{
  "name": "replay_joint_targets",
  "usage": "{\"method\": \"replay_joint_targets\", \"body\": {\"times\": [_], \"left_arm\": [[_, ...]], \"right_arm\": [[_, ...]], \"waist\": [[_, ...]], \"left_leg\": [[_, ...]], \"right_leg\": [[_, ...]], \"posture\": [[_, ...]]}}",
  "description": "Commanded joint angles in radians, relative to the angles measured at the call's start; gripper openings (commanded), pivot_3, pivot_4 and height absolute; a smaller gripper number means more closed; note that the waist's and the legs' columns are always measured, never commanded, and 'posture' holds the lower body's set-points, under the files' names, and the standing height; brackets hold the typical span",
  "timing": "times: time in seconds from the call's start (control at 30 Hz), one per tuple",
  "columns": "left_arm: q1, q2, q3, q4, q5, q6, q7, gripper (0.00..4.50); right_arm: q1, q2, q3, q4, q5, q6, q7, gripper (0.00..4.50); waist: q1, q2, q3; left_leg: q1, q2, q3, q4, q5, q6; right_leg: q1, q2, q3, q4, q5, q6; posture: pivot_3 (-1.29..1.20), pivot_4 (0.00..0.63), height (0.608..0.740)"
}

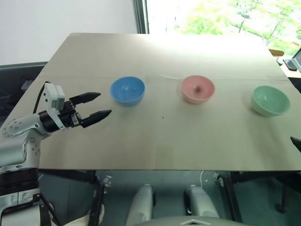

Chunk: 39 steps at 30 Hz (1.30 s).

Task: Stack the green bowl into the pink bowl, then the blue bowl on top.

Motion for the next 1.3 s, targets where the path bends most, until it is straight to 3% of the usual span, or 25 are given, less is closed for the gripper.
{"method": "replay_joint_targets", "body": {"times": [0.03,0.33,0.5,0.73,0.93,1.03,1.3], "left_arm": [[-0.012,0.015,0.024,-0.016,-0.018,0.014,0.007,4.48],[-0.044,-0.035,-0.035,-0.122,-0.052,0.06,0.003,4.48],[-0.062,-0.074,-0.076,-0.208,-0.1,0.115,0.019,4.48],[-0.016,-0.106,-0.098,-0.249,-0.097,0.117,0.025,4.48],[0.047,-0.09,-0.073,-0.329,-0.132,0.152,0.045,4.48],[0.09,-0.087,-0.044,-0.381,-0.149,0.164,0.07,4.5],[0.18,-0.106,-0.002,-0.437,-0.173,0.15,0.103,4.5]], "right_arm": [[-0.03,-0.031,-0.015,-0.015,0.008,-0.002,-0.001,4.5],[-0.226,-0.07,0.247,0.04,-0.15,-0.047,-0.105,4.5],[-0.476,-0.112,0.587,0.133,-0.333,-0.108,-0.125,4.5],[-0.98,0.03,1.05,0.517,-0.649,-0.365,-0.105,4.5],[-1.274,0.156,1.241,0.925,-0.835,-0.652,-0.127,4.5],[-1.349,0.197,1.272,1.057,-0.858,-0.733,-0.107,3.66],[-1.408,0.217,1.279,1.147,-0.862,-0.837,-0.06,0.32]], "waist": [[0.0,0.0,0.0],[-0.001,-0.001,0.0],[-0.015,0.0,0.0],[-0.039,0.001,0.002],[-0.028,-0.001,0.005],[-0.024,-0.002,0.005],[-0.027,-0.001,0.006]], "left_leg": [[0.0,0.0,0.0,0.0,0.0,0.0],[0.0,0.0,0.0,0.001,0.0,0.0],[0.0,0.0,0.001,0.002,0.0,0.0],[0.0,0.001,0.001,0.002,0.0,0.0],[-0.002,0.0,0.001,0.001,0.0,0.0],[-0.002,-0.001,0.0,0.001,0.0,0.0],[-0.002,-0.001,0.0,0.001,0.0,0.0]], "right_leg": [[0.0,0.0,0.0,0.0,0.0,0.0],[0.0,0.0,0.0,0.0,0.0,0.0],[0.0,0.0,0.001,0.001,0.0,0.0],[-0.002,0.002,0.002,0.002,0.001,0.0],[-0.004,-0.001,0.001,0.001,0.001,0.0],[-0.004,-0.001,0.001,0.001,0.001,0.0],[-0.004,-0.001,0.0,0.003,0.001,0.0]], "posture": [[0.0,0.15,0.74],[0.0,0.15,0.74],[0.0,0.15,0.74],[0.0,0.15,0.74],[0.0,0.15,0.74],[0.0,0.15,0.74],[0.0,0.15,0.74]]}}
